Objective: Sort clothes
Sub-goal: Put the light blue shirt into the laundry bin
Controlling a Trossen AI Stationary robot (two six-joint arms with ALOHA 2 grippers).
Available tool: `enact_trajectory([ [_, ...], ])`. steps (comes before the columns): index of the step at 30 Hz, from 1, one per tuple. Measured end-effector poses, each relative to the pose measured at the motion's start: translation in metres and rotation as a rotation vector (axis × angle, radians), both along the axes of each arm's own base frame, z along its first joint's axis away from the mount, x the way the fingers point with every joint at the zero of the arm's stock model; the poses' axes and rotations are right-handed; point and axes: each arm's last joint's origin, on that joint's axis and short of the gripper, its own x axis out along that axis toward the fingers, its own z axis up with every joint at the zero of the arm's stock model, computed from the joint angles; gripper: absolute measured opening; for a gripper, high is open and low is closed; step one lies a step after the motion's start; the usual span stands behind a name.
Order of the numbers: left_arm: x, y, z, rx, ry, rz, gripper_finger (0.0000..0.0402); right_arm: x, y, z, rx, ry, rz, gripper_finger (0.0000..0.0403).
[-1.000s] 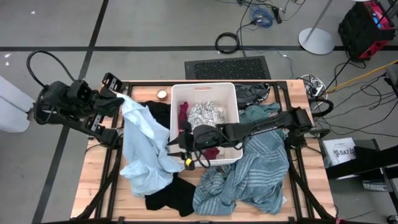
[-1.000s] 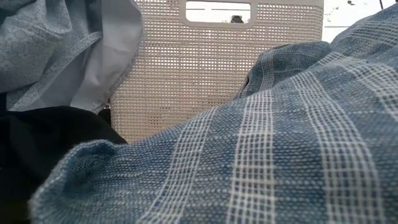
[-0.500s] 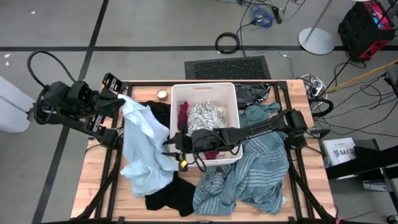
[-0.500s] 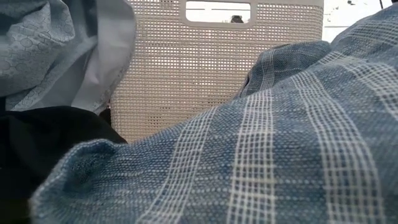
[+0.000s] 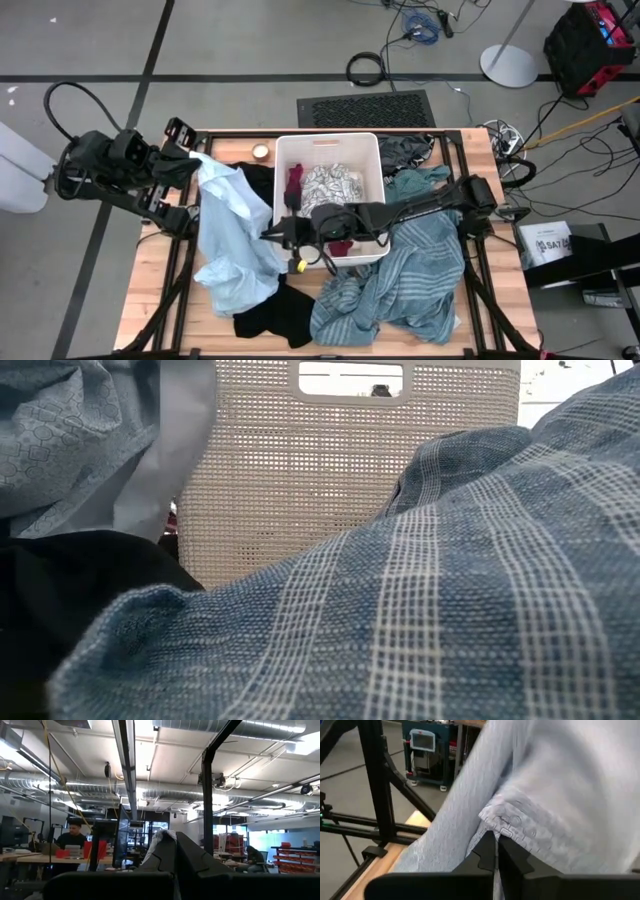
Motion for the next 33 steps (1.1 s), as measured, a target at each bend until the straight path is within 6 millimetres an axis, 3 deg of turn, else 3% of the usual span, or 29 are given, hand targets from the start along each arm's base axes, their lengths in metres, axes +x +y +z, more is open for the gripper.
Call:
enact_trajectory([
  [7, -0.002, 0.0, 0.0, 0.013, -0.003, -0.022, 0.0001, -0.034, -0.009, 0.073, -0.089, -0.031, -0.048, 0.0001],
  [15, -0.007, 0.001, 0.005, 0.007, -0.059, -0.017, 0.0001, -0.102, -0.035, 0.168, -0.124, -0.184, -0.156, 0.0],
  [22, -0.014, 0.003, 0.015, 0.047, -0.207, 0.043, 0.0001, -0.138, -0.058, 0.219, -0.134, -0.4, -0.18, 0.0],
  [26, -0.019, 0.004, 0.021, 0.051, -0.248, 0.076, 0.0001, -0.143, -0.076, 0.225, -0.095, -0.403, -0.125, 0.0],
  [29, -0.015, 0.003, 0.017, 0.04, -0.182, 0.033, 0.0001, -0.134, -0.084, 0.208, -0.034, -0.252, -0.003, 0.0],
  [33, 0.006, -0.002, 0.005, 0.05, -0.036, 0.009, 0.0001, -0.103, -0.087, 0.177, 0.015, -0.099, 0.079, 0.0],
])
